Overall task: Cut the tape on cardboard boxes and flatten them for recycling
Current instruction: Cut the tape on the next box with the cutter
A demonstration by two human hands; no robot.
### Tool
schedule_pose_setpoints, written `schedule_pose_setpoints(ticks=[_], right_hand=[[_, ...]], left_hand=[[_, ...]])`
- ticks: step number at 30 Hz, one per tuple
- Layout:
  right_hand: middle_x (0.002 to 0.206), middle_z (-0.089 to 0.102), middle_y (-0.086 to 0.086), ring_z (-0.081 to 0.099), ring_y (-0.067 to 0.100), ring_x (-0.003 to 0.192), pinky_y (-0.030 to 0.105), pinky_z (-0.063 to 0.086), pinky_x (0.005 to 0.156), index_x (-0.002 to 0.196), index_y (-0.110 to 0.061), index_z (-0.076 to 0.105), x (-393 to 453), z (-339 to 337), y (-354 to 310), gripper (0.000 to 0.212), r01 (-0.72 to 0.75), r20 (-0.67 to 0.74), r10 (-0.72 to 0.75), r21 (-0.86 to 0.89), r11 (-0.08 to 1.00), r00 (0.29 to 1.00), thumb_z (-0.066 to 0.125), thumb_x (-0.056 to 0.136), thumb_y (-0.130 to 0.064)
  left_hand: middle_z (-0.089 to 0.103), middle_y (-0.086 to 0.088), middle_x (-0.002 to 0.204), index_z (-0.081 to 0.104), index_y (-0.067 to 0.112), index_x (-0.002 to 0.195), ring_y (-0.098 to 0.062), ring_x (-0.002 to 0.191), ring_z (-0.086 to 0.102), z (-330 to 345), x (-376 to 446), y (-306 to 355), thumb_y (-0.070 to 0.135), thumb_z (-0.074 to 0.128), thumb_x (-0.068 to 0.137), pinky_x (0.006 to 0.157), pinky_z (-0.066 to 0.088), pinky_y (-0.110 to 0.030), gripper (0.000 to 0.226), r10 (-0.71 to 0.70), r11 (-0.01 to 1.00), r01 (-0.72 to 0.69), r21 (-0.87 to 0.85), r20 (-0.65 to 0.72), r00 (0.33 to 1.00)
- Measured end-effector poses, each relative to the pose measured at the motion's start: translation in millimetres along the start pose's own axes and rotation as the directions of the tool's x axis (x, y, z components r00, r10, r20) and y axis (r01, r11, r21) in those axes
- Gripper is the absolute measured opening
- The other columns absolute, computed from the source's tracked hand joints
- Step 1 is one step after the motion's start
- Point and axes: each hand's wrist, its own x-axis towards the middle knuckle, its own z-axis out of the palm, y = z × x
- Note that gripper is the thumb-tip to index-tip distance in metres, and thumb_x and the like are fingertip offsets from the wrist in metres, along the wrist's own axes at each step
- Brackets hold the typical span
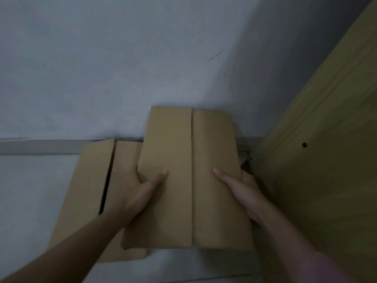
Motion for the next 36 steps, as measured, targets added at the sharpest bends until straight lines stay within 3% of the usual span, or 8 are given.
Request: schedule_pose_setpoints(ticks=[3, 8, 13, 19, 22, 29, 33, 36], right_hand=[[0.105, 0.069, -0.004, 0.065, 0.018, 0.095, 0.038, 0.053, 0.089, 0.118, -0.020, 0.063, -44, 11, -33, 0.074, 0.025, -0.073, -0.026, -0.024, 0.999, 0.997, 0.081, 0.057, -0.056], [0.103, 0.070, -0.003, 0.064, 0.019, 0.095, 0.035, 0.052, 0.088, 0.112, -0.017, 0.066, -142, 22, -126, 0.059, 0.087, -0.135, -0.090, -0.028, 0.996, 0.987, 0.079, 0.065, -0.051], [0.098, 0.067, -0.003, 0.062, 0.020, 0.100, 0.028, 0.049, 0.087, 0.109, -0.016, 0.067, -260, 1, -244, 0.047, 0.206, -0.215, -0.199, 0.010, 0.979, 0.956, 0.076, 0.072, -0.044], [0.108, 0.069, 0.002, 0.061, 0.020, 0.107, 0.032, 0.047, 0.095, 0.114, -0.013, 0.065, -391, -67, -349, 0.045, 0.339, -0.324, -0.306, 0.050, 0.940, 0.895, 0.074, 0.077, -0.038], [0.108, 0.069, 0.001, 0.063, 0.020, 0.103, 0.038, 0.048, 0.096, 0.116, -0.013, 0.064, -439, -116, -380, 0.045, 0.352, -0.371, -0.298, 0.085, 0.932, 0.880, 0.073, 0.078, -0.035], [0.107, 0.068, -0.004, 0.064, 0.015, 0.097, 0.033, 0.050, 0.090, 0.113, -0.017, 0.062, -502, -263, -396, 0.046, 0.375, -0.412, -0.332, 0.026, 0.927, 0.848, 0.072, 0.077, -0.043], [0.122, 0.060, -0.014, 0.061, 0.004, 0.103, 0.027, 0.050, 0.086, 0.127, -0.028, 0.051, -521, -356, -370, 0.077, 0.399, -0.213, -0.376, 0.075, 0.914, 0.902, 0.078, 0.059, -0.054], [0.128, 0.059, -0.010, 0.061, 0.011, 0.111, 0.041, 0.045, 0.100, 0.135, -0.030, 0.046, -514, -420, -336, 0.099, 0.210, -0.045, -0.205, 0.196, 0.958, 0.978, 0.082, 0.049, -0.066]], left_hand=[[0.062, -0.001, 0.115, 0.052, 0.016, 0.124, -0.019, 0.098, 0.059, -45, -29, 32, 0.050, 0.070, 0.075, 0.083, 0.044, -0.028, 0.062, 0.041, 0.993, -0.036, 0.108, -0.048, 0.998], [0.061, -0.006, 0.116, 0.050, 0.016, 0.124, -0.026, 0.102, 0.058, -140, -89, 120, 0.056, 0.067, 0.074, 0.087, 0.047, -0.035, 0.067, 0.097, 0.974, -0.081, 0.213, -0.063, 0.993], [0.061, -0.002, 0.108, 0.051, 0.018, 0.120, -0.022, 0.093, 0.058, -226, -168, 235, 0.054, 0.065, 0.076, 0.078, 0.045, -0.032, 0.059, 0.243, 0.944, -0.222, 0.245, -0.061, 0.968], [0.057, 0.003, 0.102, 0.051, 0.017, 0.124, -0.016, 0.089, 0.054, -274, -274, 374, 0.045, 0.067, 0.079, 0.073, 0.041, -0.027, 0.055, 0.407, 0.896, -0.393, 0.208, -0.031, 0.913], [0.056, 0.003, 0.103, 0.051, 0.017, 0.124, -0.016, 0.091, 0.054, -266, -316, 426, 0.043, 0.068, 0.080, 0.078, 0.040, -0.027, 0.053, 0.452, 0.876, -0.450, 0.172, 0.030, 0.891], [0.064, -0.002, 0.105, 0.058, 0.020, 0.110, -0.020, 0.097, 0.061, -169, -385, 494, 0.034, 0.072, 0.081, 0.086, 0.047, -0.031, 0.035, 0.448, 0.892, -0.452, -0.003, 0.135, 0.884], [0.068, -0.006, 0.102, 0.062, 0.015, 0.105, -0.021, 0.090, 0.065, -97, -416, 509, 0.027, 0.070, 0.083, 0.087, 0.051, -0.037, 0.026, 0.374, 0.922, -0.344, -0.179, 0.176, 0.911], [0.068, -0.005, 0.102, 0.061, 0.013, 0.112, -0.018, 0.086, 0.064, -40, -437, 511, 0.025, 0.068, 0.085, 0.080, 0.050, -0.031, 0.031, 0.339, 0.922, -0.289, -0.257, 0.176, 0.924]])
